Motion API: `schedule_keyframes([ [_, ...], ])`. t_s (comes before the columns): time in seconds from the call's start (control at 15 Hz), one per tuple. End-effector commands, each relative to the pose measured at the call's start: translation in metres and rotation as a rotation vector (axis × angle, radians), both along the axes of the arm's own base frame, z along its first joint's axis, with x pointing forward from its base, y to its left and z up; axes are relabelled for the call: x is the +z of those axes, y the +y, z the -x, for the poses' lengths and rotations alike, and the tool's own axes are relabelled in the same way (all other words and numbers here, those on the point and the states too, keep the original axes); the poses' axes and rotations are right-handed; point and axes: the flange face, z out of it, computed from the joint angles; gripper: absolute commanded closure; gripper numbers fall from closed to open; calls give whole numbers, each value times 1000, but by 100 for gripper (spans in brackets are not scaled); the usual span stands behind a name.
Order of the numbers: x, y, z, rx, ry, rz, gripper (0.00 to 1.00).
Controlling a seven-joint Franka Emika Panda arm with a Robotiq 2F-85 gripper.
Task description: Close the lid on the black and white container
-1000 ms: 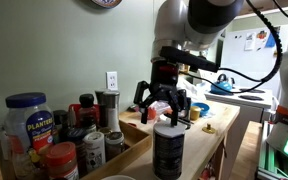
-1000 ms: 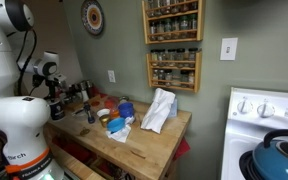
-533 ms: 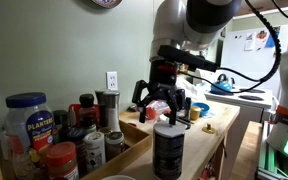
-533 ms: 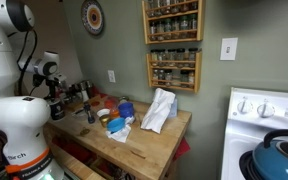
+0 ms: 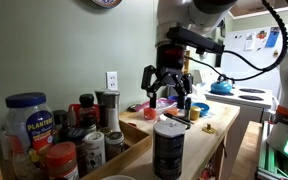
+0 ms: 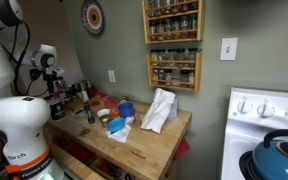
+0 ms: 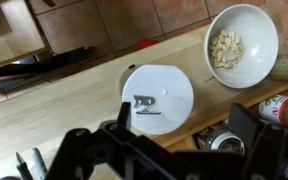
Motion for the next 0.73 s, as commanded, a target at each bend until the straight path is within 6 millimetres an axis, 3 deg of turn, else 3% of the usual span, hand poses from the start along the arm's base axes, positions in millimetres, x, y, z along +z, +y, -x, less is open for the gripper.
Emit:
schedule_keyframes([
  [0.0,15,-12,14,34,8,69,0],
  [0.67,24,-11,16,42,23,80,0],
])
